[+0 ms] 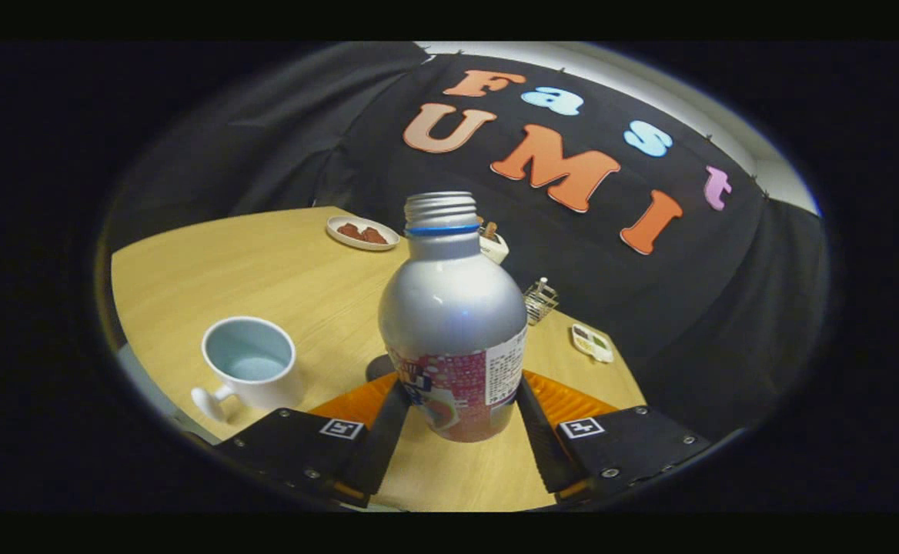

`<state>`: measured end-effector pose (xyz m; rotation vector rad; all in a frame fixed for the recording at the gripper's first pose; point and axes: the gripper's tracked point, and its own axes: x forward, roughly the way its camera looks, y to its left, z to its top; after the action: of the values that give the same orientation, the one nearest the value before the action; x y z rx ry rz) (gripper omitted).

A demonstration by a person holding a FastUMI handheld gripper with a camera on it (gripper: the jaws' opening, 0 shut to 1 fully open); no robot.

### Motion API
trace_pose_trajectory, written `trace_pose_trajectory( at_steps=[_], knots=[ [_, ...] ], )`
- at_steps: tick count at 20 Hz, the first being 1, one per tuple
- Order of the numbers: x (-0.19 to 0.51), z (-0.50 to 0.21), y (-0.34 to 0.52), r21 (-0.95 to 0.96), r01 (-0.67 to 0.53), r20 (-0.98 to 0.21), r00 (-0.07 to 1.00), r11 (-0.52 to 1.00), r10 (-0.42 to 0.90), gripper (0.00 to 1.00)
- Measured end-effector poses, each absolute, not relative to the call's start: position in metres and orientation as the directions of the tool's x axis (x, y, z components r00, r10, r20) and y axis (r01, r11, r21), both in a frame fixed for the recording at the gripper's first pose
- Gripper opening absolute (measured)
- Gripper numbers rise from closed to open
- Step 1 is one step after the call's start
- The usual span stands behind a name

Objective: Take the bottle from table, then pour the juice into the cup, finally place the bottle on the coaster

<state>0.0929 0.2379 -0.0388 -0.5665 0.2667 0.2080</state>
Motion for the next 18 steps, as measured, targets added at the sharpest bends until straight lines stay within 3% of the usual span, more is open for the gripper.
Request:
trace_pose_trajectory(
  at_steps=[9, 15, 18],
  knots=[
    [0.11, -0.052, 0.266, -0.228, -0.337, -0.329, 0.909, 0.913, 0.254, 0.77],
    [0.142, -0.066, 0.265, -0.012, -0.307, -0.335, 0.898, 0.952, 0.286, 0.76],
    [0.16, -0.074, 0.256, -0.011, -0.279, -0.329, 0.908, 0.96, 0.26, 0.76]
  ],
)
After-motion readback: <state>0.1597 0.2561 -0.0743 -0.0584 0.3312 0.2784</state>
